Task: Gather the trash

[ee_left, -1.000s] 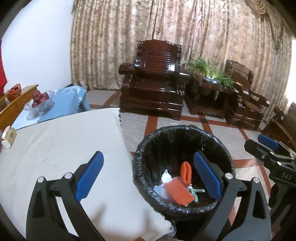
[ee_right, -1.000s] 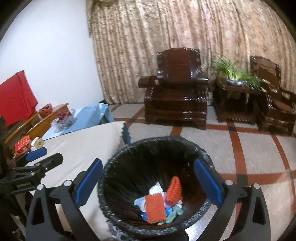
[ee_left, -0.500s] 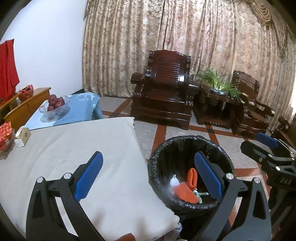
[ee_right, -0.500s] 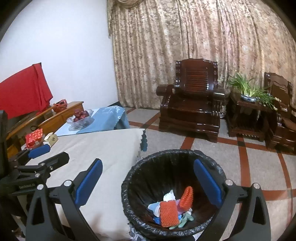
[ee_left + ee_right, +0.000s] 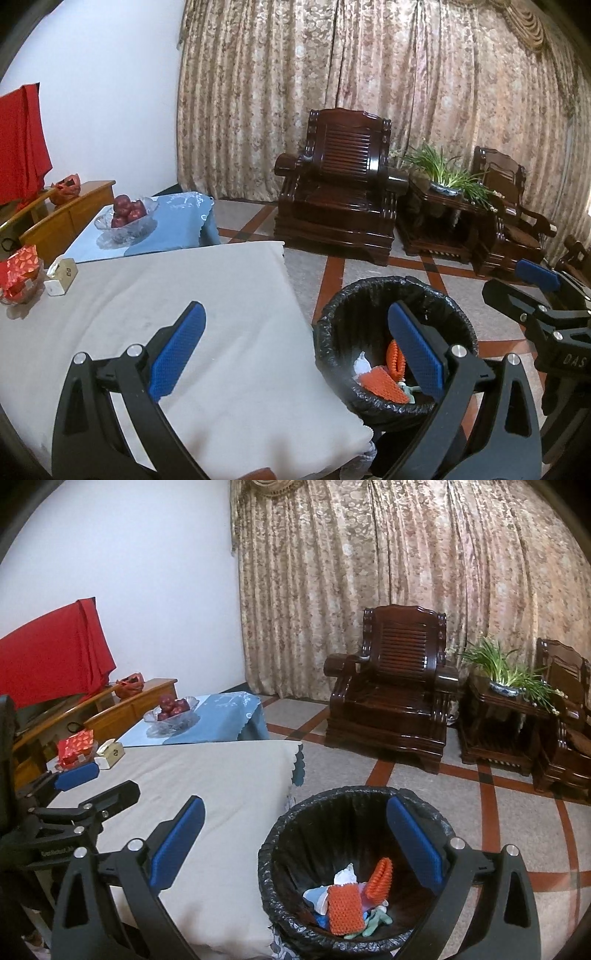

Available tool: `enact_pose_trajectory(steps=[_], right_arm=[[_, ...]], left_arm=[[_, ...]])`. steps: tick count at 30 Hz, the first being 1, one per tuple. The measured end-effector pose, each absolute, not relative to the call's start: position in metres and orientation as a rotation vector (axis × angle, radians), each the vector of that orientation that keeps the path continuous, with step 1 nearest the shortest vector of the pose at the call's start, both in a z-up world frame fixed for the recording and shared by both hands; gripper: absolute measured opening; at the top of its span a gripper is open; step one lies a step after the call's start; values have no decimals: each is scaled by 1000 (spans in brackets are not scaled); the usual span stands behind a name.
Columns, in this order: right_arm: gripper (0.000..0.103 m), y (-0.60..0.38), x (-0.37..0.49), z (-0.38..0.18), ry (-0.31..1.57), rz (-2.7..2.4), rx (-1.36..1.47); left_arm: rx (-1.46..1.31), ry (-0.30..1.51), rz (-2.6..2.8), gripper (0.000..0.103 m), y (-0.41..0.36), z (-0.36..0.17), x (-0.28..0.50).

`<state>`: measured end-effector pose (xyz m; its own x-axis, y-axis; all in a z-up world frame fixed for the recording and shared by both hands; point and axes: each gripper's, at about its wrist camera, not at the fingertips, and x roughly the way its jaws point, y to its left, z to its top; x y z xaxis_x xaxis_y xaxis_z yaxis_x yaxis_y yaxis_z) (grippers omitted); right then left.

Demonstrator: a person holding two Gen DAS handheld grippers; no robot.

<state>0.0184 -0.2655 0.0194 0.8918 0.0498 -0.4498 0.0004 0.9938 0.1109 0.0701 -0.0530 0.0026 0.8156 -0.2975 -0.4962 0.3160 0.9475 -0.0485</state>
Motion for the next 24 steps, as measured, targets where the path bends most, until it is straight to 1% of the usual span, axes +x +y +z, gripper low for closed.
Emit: enact_pose_trajectory(steps=[24], right_arm=[[97, -260, 22, 21, 470, 36, 107]], left_arm=[[35, 510, -323, 96, -46, 8, 65]])
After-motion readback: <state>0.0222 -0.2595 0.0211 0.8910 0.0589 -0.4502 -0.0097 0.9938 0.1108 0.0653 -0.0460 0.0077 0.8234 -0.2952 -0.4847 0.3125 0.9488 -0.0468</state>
